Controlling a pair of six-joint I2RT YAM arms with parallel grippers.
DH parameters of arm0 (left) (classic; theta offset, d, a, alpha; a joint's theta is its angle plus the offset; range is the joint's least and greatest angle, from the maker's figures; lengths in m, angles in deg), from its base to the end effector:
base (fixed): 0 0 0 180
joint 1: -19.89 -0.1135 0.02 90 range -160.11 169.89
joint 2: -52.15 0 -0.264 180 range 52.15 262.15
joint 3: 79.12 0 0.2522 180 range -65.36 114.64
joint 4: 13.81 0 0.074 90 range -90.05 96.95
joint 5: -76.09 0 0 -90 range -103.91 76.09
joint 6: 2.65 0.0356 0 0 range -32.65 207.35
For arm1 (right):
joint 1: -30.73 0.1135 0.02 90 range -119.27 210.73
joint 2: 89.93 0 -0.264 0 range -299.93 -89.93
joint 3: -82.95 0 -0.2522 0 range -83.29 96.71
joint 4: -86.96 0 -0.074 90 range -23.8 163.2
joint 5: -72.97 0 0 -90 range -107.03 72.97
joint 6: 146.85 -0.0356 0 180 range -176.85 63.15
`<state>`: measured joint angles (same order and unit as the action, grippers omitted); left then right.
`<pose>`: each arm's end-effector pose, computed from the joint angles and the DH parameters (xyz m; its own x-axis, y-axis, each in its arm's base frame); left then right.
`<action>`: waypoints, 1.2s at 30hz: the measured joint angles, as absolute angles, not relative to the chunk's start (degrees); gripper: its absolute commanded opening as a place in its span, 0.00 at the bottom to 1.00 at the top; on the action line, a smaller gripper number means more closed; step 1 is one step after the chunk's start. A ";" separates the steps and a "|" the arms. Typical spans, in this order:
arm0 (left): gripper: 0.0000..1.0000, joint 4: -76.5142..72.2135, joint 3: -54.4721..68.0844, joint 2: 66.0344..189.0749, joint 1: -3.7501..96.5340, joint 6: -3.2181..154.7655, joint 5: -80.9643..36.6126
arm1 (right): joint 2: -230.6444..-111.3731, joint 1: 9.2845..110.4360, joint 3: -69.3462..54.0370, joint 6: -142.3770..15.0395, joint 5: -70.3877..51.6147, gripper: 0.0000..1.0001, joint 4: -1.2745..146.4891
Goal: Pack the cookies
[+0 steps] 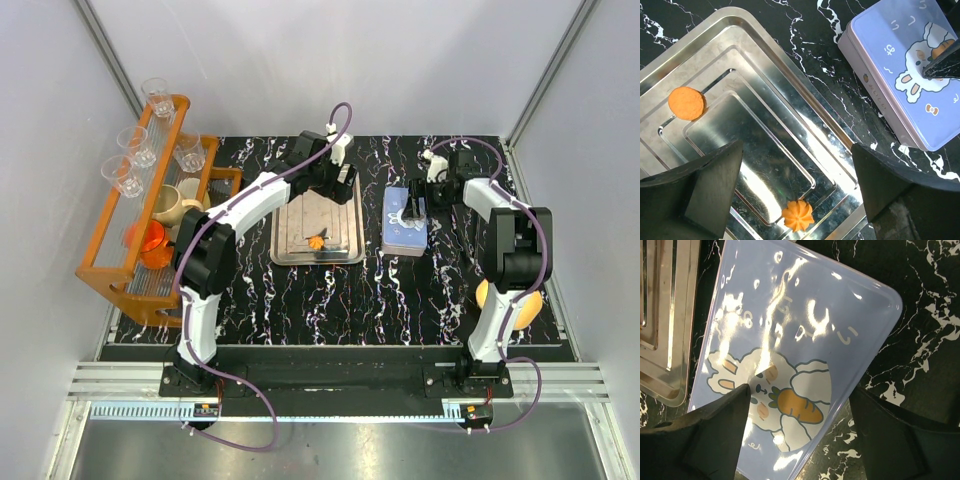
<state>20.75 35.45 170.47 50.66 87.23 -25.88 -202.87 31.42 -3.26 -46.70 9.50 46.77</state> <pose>0.4106 -0.2531 0.2619 -0.5340 0.3156 -0.7844 0.6392 0.7580 -0.1302 0.4149 0.0209 0.1828 -0.8046 -0.1674 -0.5697 -0.3864 0.8761 0.2883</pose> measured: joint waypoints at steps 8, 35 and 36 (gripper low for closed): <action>0.92 20.20 34.18 170.14 50.57 87.52 -25.66 | -204.27 31.42 -1.60 -46.79 10.46 0.85 46.81; 0.92 18.43 28.87 165.79 49.76 87.54 -25.03 | -204.73 33.48 -0.24 -46.61 10.48 0.93 46.79; 0.93 18.35 28.76 165.77 49.74 87.54 -25.01 | -204.56 33.48 -0.24 -46.59 10.48 0.93 46.77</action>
<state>18.35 28.76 165.77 49.74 87.54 -25.01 -204.56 33.48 -0.24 -46.59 10.48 46.77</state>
